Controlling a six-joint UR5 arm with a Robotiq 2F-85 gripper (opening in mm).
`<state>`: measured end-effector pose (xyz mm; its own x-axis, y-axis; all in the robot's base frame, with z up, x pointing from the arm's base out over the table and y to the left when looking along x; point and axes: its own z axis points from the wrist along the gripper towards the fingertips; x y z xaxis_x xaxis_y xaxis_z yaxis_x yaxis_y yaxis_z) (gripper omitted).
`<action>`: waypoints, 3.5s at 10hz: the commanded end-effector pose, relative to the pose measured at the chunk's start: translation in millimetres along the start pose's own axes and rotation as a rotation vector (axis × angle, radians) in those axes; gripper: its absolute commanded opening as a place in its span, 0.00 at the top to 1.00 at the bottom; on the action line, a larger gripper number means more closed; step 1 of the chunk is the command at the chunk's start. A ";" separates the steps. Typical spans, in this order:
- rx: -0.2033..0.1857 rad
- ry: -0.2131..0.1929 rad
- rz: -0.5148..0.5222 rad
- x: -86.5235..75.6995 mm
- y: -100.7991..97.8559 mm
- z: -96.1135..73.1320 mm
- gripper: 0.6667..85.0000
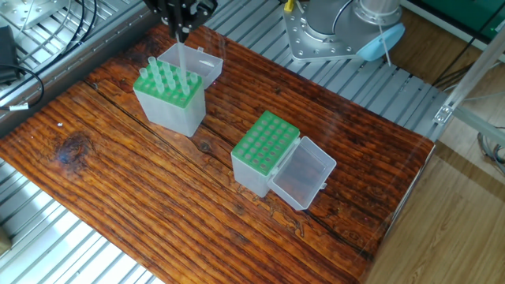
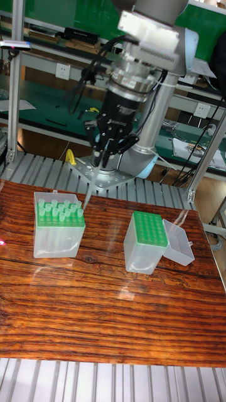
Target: Transfer all large pipette tips from one holder to another
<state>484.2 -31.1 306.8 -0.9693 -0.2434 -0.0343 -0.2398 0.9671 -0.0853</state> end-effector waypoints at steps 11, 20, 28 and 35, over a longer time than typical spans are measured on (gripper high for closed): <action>-0.091 -0.099 0.102 -14.2 96.5 -6.0 1.00; -0.133 -0.082 0.184 14.6 142.6 -6.0 1.00; -0.117 -0.021 0.200 38.4 151.0 0.1 1.00; -0.099 -0.037 0.205 32.9 152.3 9.2 1.00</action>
<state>415.4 103.7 286.2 -0.9964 -0.0442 -0.0723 -0.0458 0.9987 0.0209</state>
